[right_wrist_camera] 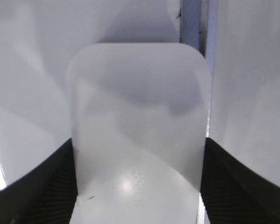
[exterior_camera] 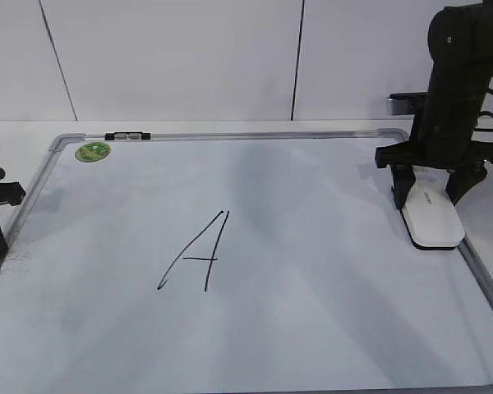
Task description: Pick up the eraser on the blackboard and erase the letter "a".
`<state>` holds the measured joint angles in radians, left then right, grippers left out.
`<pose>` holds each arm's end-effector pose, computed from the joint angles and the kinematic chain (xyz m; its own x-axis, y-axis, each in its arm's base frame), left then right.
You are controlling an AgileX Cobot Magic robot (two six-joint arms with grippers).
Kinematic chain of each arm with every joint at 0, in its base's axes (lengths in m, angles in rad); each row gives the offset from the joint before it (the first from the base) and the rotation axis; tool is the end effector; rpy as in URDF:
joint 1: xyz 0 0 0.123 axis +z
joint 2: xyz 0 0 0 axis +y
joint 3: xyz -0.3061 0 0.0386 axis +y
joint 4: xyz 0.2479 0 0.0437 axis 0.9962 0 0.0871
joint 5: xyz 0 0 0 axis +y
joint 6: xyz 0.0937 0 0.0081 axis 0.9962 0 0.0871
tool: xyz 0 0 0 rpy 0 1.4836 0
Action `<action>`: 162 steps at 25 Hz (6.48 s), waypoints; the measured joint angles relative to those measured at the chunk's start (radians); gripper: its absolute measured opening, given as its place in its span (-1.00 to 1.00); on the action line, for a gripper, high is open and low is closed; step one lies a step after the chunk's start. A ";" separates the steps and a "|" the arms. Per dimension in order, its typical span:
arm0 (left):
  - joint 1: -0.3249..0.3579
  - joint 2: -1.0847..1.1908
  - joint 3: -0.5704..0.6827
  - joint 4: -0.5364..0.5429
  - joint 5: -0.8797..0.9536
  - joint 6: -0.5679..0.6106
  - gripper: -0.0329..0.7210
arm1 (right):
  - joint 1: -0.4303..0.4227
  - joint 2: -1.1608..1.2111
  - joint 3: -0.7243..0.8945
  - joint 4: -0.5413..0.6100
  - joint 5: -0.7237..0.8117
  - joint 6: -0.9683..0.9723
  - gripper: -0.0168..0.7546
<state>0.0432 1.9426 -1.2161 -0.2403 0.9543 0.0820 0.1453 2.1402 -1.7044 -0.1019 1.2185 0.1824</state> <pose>0.3610 -0.0027 0.1699 -0.9947 -0.1006 0.0204 -0.1027 0.9758 -0.1933 0.4378 0.0550 0.2013 -0.9998 0.0012 -0.0193 0.0030 0.9956 -0.0937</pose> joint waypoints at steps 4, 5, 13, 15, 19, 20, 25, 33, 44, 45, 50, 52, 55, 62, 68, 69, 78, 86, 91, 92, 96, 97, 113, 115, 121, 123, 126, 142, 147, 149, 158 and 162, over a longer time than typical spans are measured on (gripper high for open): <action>0.000 0.000 0.000 0.000 0.000 0.000 -0.86 | 0.000 0.000 0.000 0.000 0.000 0.000 0.47; 0.000 0.000 0.000 0.000 0.000 0.000 -0.86 | 0.000 0.000 0.000 0.000 0.000 0.000 0.47; 0.000 0.000 0.000 0.000 -0.002 0.000 -0.86 | 0.000 0.000 0.000 0.000 0.000 0.000 0.47; 0.000 0.000 0.000 0.000 -0.002 0.000 -0.86 | 0.000 0.000 0.000 0.000 0.000 0.000 0.47; 0.000 0.000 0.000 -0.002 -0.002 0.000 -0.86 | 0.000 0.000 0.000 -0.004 0.000 0.000 0.47; 0.000 0.000 0.000 -0.002 -0.002 0.000 -0.86 | 0.000 0.000 0.000 -0.004 0.000 0.000 0.47; 0.000 0.000 0.000 -0.002 -0.004 0.000 -0.86 | 0.000 0.000 0.000 -0.004 0.000 0.000 0.47; 0.000 0.000 0.000 -0.002 -0.004 0.000 -0.86 | 0.000 0.006 0.000 -0.013 -0.002 0.006 0.67; 0.000 0.000 0.000 -0.002 -0.004 0.000 -0.85 | -0.001 0.012 -0.016 -0.017 -0.002 0.008 0.73; 0.000 0.000 0.000 -0.002 -0.004 0.000 -0.84 | -0.001 0.012 -0.026 -0.019 -0.002 0.008 0.73; 0.000 -0.006 0.000 -0.002 -0.021 -0.002 -0.54 | -0.001 0.012 -0.065 -0.019 -0.002 0.008 0.73; 0.000 -0.013 0.000 -0.002 -0.034 -0.004 -0.35 | -0.001 0.012 -0.075 -0.012 -0.002 0.008 0.73; 0.000 -0.048 -0.022 -0.002 -0.022 -0.004 -0.14 | -0.001 0.012 -0.089 -0.010 -0.002 0.008 0.73; 0.000 -0.161 -0.121 -0.002 0.089 -0.004 -0.06 | -0.001 -0.038 -0.113 0.008 0.000 0.008 0.73; 0.000 -0.288 -0.155 -0.015 0.176 -0.004 -0.07 | -0.001 -0.139 -0.116 0.032 0.004 0.008 0.60; 0.000 -0.312 -0.156 -0.019 0.185 -0.006 -0.09 | -0.001 -0.163 -0.116 0.037 0.004 0.008 0.57; 0.000 -0.547 -0.156 -0.029 0.238 -0.006 -0.25 | -0.001 -0.462 -0.070 0.075 0.019 0.004 0.50; -0.012 -0.770 -0.156 -0.029 0.289 -0.010 -0.26 | -0.001 -0.796 0.153 0.082 0.030 -0.001 0.50; -0.014 -0.915 -0.157 -0.017 0.299 -0.031 -0.26 | -0.001 -1.009 0.315 0.094 0.035 -0.004 0.50; -0.014 -0.942 -0.157 -0.014 0.304 -0.037 -0.26 | -0.001 -1.045 0.350 0.102 0.037 -0.003 0.50; -0.014 -1.044 -0.140 -0.022 0.308 -0.055 -0.26 | -0.001 -1.210 0.476 0.107 0.039 -0.003 0.50; -0.014 -1.076 -0.122 -0.029 0.308 -0.057 -0.26 | -0.001 -1.253 0.500 0.109 0.039 -0.003 0.50; -0.073 -1.483 0.322 -0.035 0.318 -0.062 -0.26 | -0.001 -1.710 0.842 0.163 0.048 -0.010 0.50; -0.085 -1.513 0.362 -0.013 0.318 -0.062 -0.26 | -0.001 -1.758 0.891 0.164 0.048 -0.021 0.50; -0.110 -1.616 0.473 0.025 0.318 -0.062 -0.26 | -0.001 -1.887 1.033 0.164 0.050 -0.076 0.50; -0.110 -1.647 0.507 0.032 0.306 -0.062 -0.26 | -0.001 -1.928 1.062 0.164 0.050 -0.097 0.50; -0.110 -1.693 0.569 0.034 0.260 -0.062 -0.26 | -0.001 -1.979 1.086 0.164 0.052 -0.136 0.50; -0.110 -1.795 0.707 0.070 0.150 -0.027 -0.26 | -0.001 -2.038 1.201 0.083 -0.056 -0.161 0.50; -0.110 -1.795 0.707 0.097 0.150 -0.027 -0.26 | -0.001 -2.038 1.201 0.078 -0.060 -0.161 0.50; -0.110 -1.795 0.707 0.107 0.150 -0.025 -0.26 | -0.001 -2.038 1.203 0.076 -0.063 -0.161 0.50; -0.110 -1.795 0.707 0.124 0.150 -0.025 -0.26 | -0.001 -2.038 1.203 0.076 -0.064 -0.163 0.50; -0.110 -1.795 0.707 0.124 0.150 -0.025 -0.26 | -0.001 -2.038 1.203 0.074 -0.064 -0.163 0.50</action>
<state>-0.0667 0.1477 -0.5089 -0.1165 1.1047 0.0568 0.1440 0.1020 -0.5016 -0.0277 1.1540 0.0195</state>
